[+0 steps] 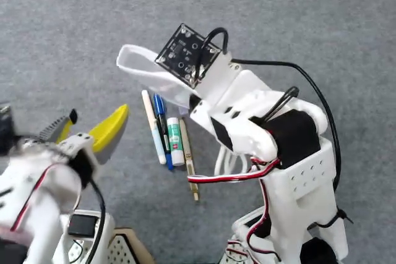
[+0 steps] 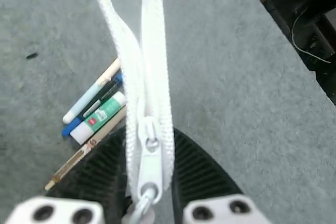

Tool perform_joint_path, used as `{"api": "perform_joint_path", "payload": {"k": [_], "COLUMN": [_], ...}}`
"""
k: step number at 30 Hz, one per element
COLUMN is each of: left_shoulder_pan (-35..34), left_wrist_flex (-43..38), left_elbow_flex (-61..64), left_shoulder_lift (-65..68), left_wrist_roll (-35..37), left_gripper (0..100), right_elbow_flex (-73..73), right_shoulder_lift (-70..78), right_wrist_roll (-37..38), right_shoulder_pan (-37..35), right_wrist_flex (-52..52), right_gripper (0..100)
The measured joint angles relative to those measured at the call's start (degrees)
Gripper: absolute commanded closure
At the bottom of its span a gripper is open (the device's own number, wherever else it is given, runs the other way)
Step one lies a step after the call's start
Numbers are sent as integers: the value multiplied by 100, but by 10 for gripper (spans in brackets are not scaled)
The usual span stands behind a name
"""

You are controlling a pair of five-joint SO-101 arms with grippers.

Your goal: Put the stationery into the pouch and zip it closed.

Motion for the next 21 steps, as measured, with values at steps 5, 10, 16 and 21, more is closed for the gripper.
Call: {"api": "perform_joint_path", "payload": {"k": [5, 10, 16, 21], "left_shoulder_pan": [0, 0, -369, -993], "left_wrist_flex": [26, 26, -255, -686], "left_elbow_flex": [-598, -519, 185, 932], "left_shoulder_lift": [-9, -9, -9, -9], "left_wrist_roll": [-105, -554, -958, -1275], "left_gripper": [664, 664, 664, 664], "right_elbow_flex": [185, 264, 273, 334], "right_shoulder_lift": [0, 0, -114, -554], "right_wrist_roll": [167, 255, 545, 554], "right_shoulder_pan": [0, -62, -659, -703], "right_wrist_flex": [149, 220, 615, 615], "right_gripper": [986, 986, 986, 986]}}
